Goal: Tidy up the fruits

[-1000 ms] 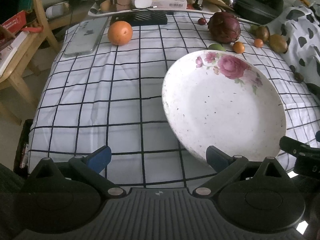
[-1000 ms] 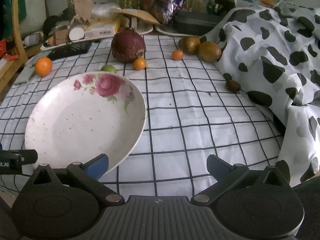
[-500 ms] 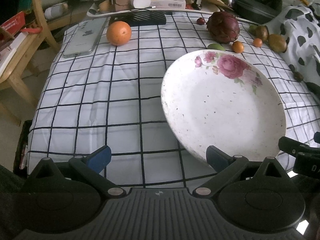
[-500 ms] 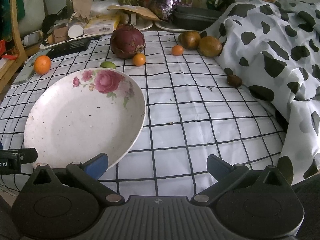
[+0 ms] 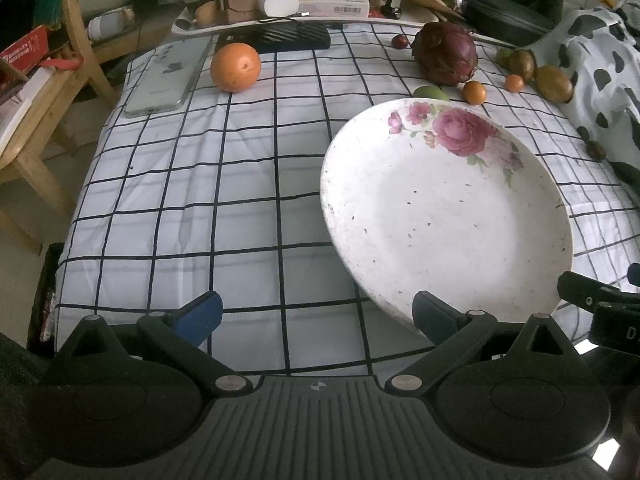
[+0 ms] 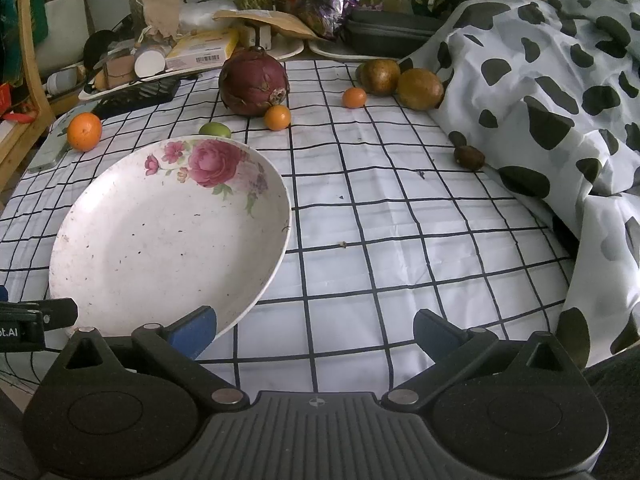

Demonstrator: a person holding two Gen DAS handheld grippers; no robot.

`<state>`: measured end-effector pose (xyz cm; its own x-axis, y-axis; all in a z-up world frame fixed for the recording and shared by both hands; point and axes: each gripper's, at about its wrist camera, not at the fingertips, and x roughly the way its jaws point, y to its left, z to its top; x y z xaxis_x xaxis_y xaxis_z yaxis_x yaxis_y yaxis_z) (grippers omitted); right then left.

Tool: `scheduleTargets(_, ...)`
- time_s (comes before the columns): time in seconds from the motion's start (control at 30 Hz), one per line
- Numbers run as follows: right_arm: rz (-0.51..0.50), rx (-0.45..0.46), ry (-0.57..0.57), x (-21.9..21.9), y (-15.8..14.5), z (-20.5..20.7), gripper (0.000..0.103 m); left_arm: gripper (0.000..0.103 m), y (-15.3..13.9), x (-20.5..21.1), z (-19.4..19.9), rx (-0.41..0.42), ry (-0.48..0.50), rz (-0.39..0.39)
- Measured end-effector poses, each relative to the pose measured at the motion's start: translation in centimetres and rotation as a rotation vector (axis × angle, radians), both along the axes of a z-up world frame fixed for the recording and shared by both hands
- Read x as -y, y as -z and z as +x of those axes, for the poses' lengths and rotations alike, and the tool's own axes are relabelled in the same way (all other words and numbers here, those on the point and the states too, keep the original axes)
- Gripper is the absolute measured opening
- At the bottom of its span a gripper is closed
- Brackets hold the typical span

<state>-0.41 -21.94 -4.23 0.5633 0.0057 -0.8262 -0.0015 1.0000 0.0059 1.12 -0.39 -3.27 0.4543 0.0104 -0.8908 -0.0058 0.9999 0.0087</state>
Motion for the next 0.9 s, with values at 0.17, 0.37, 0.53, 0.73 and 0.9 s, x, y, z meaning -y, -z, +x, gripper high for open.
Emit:
scheduleTargets(0.17, 0.000, 0.000, 0.000, 0.03, -0.01, 0.00, 0.103, 0.103, 0.02, 0.01, -0.02, -0.001, -0.001, -0.002)
scheduleTargets(0.37, 0.001, -0.001, 0.000, 0.04, -0.02, 0.01, 0.103, 0.103, 0.09, 0.01, -0.09, 0.003, 0.005, 0.005)
scheduleTargets(0.53, 0.001, -0.001, -0.001, 0.04, -0.03, 0.03, 0.103, 0.103, 0.01, 0.09, -0.03, 0.002, 0.012, 0.017)
scheduleTargets(0.73, -0.001, 0.000, -0.001, 0.06, -0.03, 0.08, 0.103, 0.103, -0.13, 0.34, 0.01, 0.005, 0.036, 0.040)
scheduleTargets(0.9, 0.003, -0.004, 0.001, 0.07, 0.04, 0.03, 0.103, 0.103, -0.11, 0.32, -0.04, 0.012, 0.046, 0.044)
